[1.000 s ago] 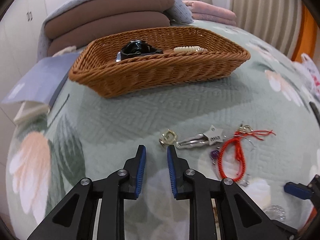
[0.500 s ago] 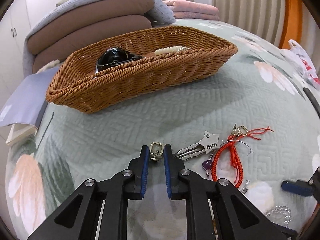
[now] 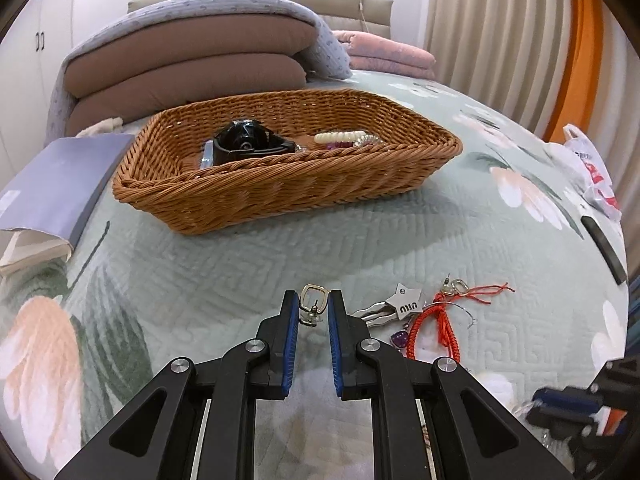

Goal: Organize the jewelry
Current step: 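Carry the gold clasp with the left tool while the right tool carries the bead bracelet to the basket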

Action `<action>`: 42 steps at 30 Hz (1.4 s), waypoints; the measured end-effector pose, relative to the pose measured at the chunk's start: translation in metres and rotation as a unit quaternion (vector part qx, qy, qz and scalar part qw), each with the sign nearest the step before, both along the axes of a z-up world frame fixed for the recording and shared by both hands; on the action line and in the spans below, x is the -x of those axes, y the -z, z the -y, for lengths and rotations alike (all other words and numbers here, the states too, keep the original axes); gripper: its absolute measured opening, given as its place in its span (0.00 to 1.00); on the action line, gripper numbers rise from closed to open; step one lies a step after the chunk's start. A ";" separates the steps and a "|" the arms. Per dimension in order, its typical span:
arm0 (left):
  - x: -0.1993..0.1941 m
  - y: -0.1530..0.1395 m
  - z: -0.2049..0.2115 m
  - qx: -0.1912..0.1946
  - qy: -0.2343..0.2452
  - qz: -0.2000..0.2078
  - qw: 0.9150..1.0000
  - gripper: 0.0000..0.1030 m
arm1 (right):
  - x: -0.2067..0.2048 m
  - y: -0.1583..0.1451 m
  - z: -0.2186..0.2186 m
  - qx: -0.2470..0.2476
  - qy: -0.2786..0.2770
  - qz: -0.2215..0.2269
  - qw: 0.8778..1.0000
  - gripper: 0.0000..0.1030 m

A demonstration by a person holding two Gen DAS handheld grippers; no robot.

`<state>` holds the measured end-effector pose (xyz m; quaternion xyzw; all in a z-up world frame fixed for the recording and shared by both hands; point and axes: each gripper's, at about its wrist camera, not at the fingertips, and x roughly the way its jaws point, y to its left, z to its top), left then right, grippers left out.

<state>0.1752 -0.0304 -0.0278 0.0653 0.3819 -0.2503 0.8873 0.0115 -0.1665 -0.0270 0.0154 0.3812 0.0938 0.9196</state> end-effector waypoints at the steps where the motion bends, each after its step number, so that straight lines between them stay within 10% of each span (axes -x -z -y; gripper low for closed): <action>1: 0.000 0.000 0.000 0.001 0.001 0.001 1.000 0.14 | 0.001 -0.002 0.001 0.000 0.003 0.003 1.000 0.11; 21: 0.016 -0.025 -0.009 0.047 -0.002 0.025 0.999 0.14 | -0.019 -0.070 0.029 -0.051 0.019 0.063 0.997 0.11; 32: -0.009 -0.093 -0.012 0.090 -0.002 0.061 0.994 0.14 | -0.119 -0.143 0.050 -0.051 0.036 0.140 0.988 0.10; 42: -0.099 -0.083 0.036 0.142 -0.004 0.016 0.990 0.14 | -0.229 -0.098 0.067 -0.051 0.051 0.108 0.992 0.10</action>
